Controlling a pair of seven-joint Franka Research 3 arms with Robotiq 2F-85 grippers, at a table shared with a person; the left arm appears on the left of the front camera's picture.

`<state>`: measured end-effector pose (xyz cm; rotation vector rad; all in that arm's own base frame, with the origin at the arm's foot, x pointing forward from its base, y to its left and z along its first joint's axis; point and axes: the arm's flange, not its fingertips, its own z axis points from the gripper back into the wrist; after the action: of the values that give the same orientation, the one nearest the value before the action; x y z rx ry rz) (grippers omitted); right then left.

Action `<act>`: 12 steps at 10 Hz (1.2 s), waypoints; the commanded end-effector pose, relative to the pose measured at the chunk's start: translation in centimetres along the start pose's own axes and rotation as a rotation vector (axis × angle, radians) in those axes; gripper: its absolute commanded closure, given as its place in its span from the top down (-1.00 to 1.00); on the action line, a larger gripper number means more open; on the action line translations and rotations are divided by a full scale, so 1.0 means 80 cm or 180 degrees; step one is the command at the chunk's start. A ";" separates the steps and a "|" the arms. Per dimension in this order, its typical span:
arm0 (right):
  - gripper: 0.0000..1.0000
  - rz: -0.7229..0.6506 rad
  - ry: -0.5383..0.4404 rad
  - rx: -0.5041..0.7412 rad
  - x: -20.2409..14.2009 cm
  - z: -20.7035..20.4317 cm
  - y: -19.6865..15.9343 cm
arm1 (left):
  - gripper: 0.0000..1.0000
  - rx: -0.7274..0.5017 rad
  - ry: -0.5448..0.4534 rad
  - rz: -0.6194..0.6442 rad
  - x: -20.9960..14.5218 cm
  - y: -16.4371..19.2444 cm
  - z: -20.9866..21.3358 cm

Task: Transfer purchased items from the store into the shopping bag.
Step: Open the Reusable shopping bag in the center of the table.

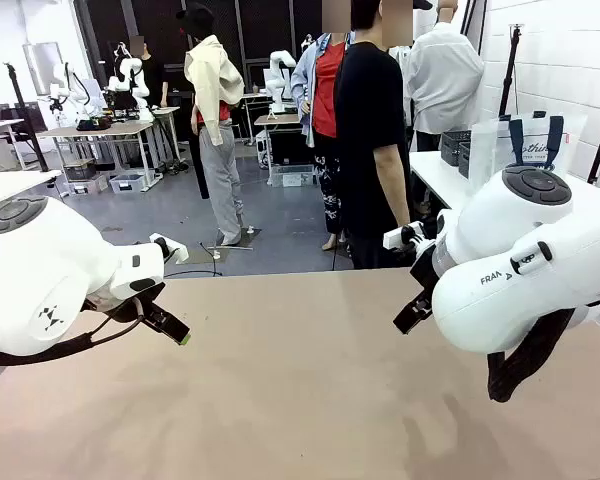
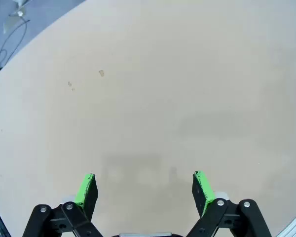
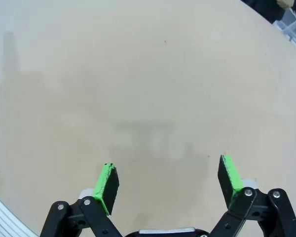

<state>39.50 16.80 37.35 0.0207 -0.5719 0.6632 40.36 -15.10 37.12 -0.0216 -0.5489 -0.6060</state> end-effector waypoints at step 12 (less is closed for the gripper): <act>1.00 0.0000 0.0000 0.0000 0.000 0.000 0.000 | 1.00 0.0000 -0.0001 0.0000 0.000 0.000 0.000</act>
<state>39.50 16.81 37.35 0.0203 -0.5719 0.6634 40.33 -15.19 37.12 -0.0216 -0.5489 -0.6082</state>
